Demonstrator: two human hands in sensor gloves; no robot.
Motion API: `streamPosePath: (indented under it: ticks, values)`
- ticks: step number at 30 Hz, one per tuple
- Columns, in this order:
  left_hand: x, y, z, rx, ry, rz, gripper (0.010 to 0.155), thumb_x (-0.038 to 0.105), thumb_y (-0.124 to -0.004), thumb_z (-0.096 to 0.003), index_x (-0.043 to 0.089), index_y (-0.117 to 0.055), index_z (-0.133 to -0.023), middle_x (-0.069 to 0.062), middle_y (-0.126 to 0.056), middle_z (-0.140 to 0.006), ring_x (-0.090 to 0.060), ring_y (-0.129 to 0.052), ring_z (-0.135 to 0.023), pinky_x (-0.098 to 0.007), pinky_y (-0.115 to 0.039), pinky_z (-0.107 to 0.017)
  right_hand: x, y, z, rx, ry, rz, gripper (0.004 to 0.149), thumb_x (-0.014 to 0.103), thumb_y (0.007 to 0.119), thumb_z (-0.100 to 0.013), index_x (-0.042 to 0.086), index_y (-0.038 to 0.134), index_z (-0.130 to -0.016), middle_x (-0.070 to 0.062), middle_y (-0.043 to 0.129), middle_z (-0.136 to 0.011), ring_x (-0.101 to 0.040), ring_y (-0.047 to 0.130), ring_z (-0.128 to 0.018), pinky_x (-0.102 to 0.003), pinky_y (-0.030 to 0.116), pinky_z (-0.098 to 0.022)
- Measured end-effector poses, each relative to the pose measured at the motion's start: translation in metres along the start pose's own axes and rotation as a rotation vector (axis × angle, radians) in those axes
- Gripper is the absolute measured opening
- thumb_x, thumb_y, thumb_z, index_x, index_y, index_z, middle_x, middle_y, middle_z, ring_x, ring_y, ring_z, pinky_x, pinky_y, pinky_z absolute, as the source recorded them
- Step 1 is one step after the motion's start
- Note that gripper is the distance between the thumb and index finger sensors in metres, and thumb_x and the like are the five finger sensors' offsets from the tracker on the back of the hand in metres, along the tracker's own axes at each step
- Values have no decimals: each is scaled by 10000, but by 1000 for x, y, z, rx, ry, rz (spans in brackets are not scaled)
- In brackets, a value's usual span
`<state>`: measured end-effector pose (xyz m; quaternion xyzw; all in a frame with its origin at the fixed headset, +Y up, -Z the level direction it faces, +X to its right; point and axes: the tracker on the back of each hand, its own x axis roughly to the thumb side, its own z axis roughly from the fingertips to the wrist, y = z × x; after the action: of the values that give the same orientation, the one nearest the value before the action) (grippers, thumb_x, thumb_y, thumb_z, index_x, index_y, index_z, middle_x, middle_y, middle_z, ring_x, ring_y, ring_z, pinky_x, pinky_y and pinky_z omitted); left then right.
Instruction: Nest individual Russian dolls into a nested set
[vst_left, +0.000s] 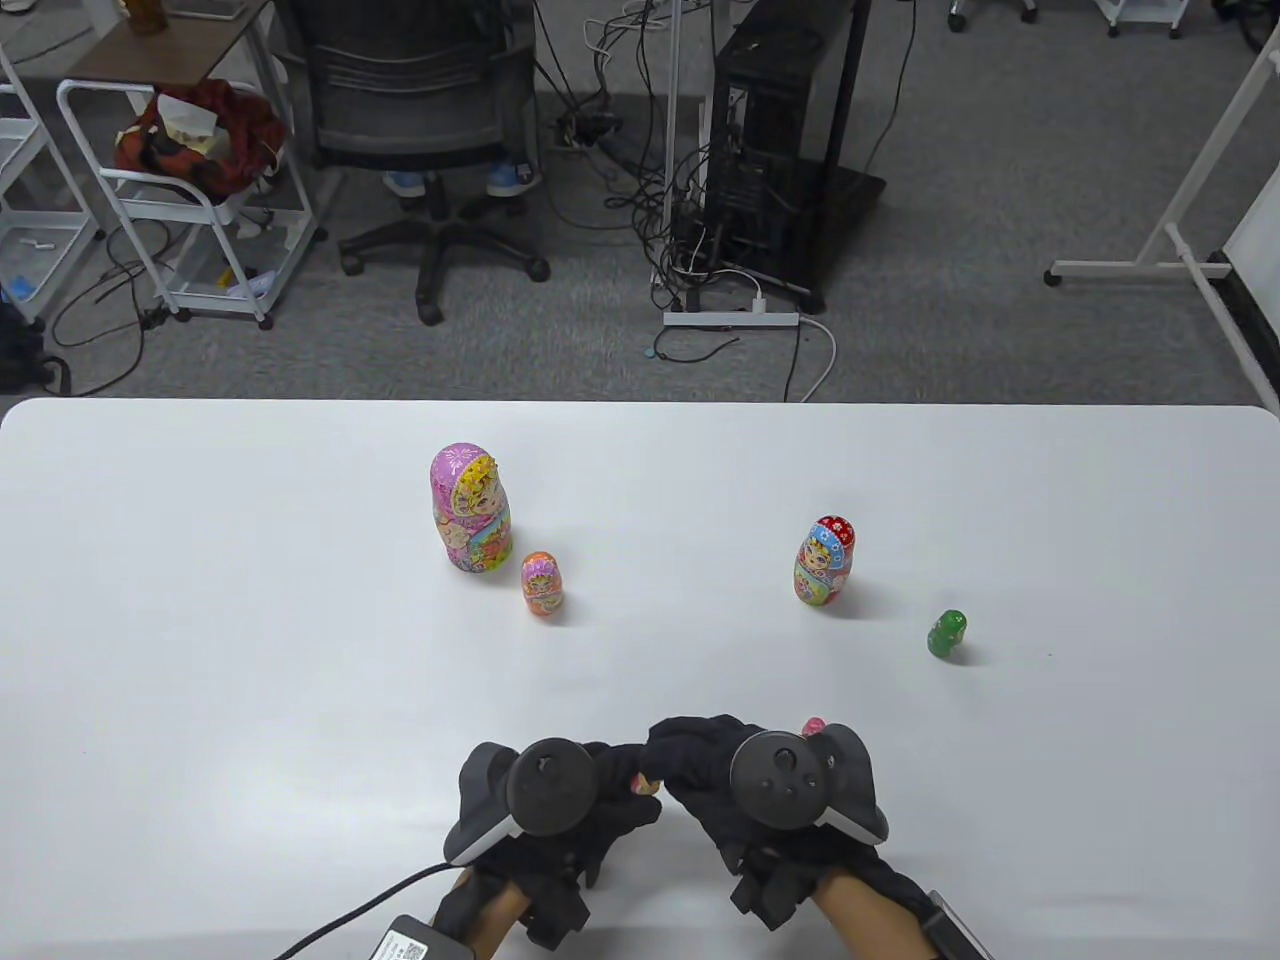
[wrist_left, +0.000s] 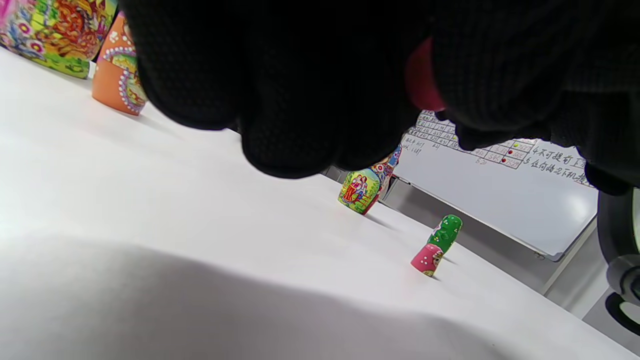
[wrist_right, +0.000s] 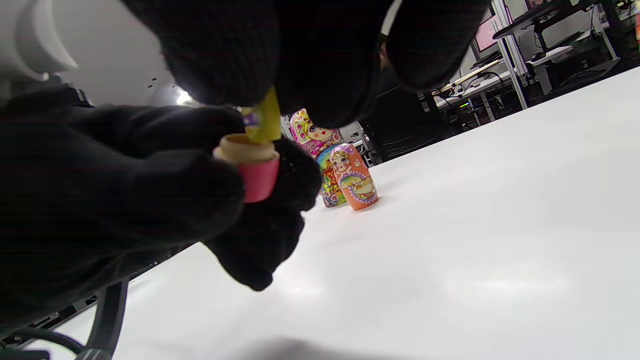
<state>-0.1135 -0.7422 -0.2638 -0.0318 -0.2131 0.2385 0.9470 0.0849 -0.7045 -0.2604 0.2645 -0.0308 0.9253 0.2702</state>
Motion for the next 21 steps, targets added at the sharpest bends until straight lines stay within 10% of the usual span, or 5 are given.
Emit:
streamPosePath:
  ticks: [14,21]
  values:
    - [-4,4,1,19,17,44,603,571,-826,-368,255,-799,-881,48,-981,-746,-99,-1012,-606,-392,-859,-557,-3,0,-1,-8,15,-18,445,315,842,-457,420,704,-867,115,772,-969,-162,870,-836,-446,747,-635]
    - [-4,5,1,36,20,-19,604,571,-830,-363,257,-803,-878,47,-983,-745,-103,-1014,-605,-393,-860,-553,-35,-30,4,-177,275,193,471,375,800,-473,358,664,-923,16,738,-997,-245,833,-845,-482,722,-621]
